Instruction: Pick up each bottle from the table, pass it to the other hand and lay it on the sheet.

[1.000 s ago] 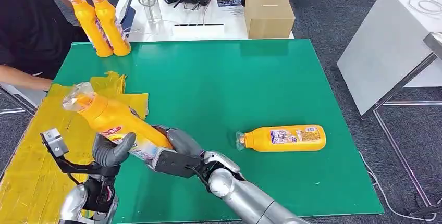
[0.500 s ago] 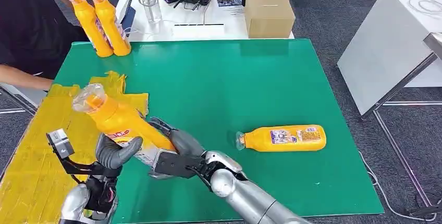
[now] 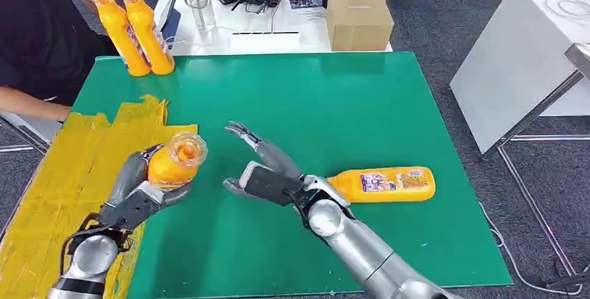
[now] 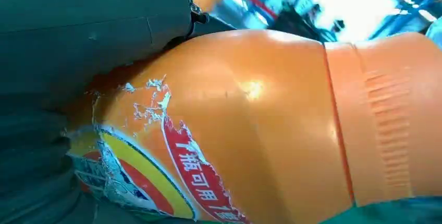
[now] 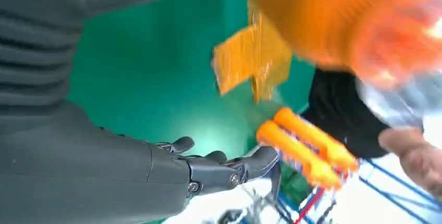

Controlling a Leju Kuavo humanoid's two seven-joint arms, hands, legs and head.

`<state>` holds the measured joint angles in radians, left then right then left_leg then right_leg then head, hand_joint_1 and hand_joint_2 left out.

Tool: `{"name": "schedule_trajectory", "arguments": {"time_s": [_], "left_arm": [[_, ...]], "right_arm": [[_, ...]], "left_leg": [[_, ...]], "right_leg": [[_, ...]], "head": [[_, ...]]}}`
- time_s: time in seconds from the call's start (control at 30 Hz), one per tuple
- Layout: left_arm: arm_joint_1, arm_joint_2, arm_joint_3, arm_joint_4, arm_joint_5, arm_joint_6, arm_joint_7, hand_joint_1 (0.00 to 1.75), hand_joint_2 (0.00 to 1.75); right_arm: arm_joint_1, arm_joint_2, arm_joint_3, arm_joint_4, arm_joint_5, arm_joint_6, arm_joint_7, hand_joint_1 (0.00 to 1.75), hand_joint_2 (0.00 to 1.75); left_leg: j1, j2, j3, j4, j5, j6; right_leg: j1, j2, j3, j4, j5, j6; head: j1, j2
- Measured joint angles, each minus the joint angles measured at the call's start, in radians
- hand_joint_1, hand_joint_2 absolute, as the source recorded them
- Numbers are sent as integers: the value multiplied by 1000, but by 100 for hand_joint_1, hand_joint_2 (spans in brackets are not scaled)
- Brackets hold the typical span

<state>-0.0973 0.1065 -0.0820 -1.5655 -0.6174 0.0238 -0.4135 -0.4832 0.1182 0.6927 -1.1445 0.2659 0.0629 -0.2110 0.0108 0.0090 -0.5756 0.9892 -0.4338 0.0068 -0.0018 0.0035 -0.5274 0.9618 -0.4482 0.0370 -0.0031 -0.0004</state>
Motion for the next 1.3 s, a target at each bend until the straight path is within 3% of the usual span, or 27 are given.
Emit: {"name": "schedule_trajectory", "arguments": {"time_s": [0.13, 0.33, 0.43, 0.67, 1.13, 1.3], "left_arm": [[-1, 46, 1, 46, -244, 125, 35, 175, 175], [-1, 57, 1, 54, -276, 139, 42, 175, 175], [3, 141, 3, 122, -439, 209, 80, 175, 175], [4, 174, 0, 152, -506, 217, 108, 175, 175], [10, 367, -44, 305, -507, 69, 42, 175, 175], [8, 408, -66, 330, -486, 51, 26, 175, 175]], "right_arm": [[0, -27, -35, -38, -5, 8, -9, 0, 0], [0, -31, -40, -43, -7, 10, -11, 0, 0], [-1, -59, -73, -72, -15, 19, -18, 0, 0], [-2, -70, -78, -82, -15, 22, -20, 0, 0], [-31, -63, -67, -73, -36, 46, -42, 0, 0], [-39, -58, -62, -67, -41, 52, -45, 0, 0]], "left_leg": [[0, 0, 0, 0, 0, 0], [0, 0, 0, 0, 0, 0], [0, 0, 0, 0, 0, 0], [0, 0, 0, 0, 0, 0], [1, 0, 0, 0, 0, 0], [1, 0, 0, 0, 0, 0]], "right_leg": [[0, 0, 0, 0, 0, 0], [0, 0, 0, 0, 0, 0], [0, -1, 0, 0, 0, 0], [0, -1, 0, 0, 0, 0], [1, -1, 0, 1, 0, 0], [0, -1, 1, 1, 0, 0]], "head": [[0, 0], [1, 0], [0, 0], [1, 0], [1, 0], [1, 0]]}}
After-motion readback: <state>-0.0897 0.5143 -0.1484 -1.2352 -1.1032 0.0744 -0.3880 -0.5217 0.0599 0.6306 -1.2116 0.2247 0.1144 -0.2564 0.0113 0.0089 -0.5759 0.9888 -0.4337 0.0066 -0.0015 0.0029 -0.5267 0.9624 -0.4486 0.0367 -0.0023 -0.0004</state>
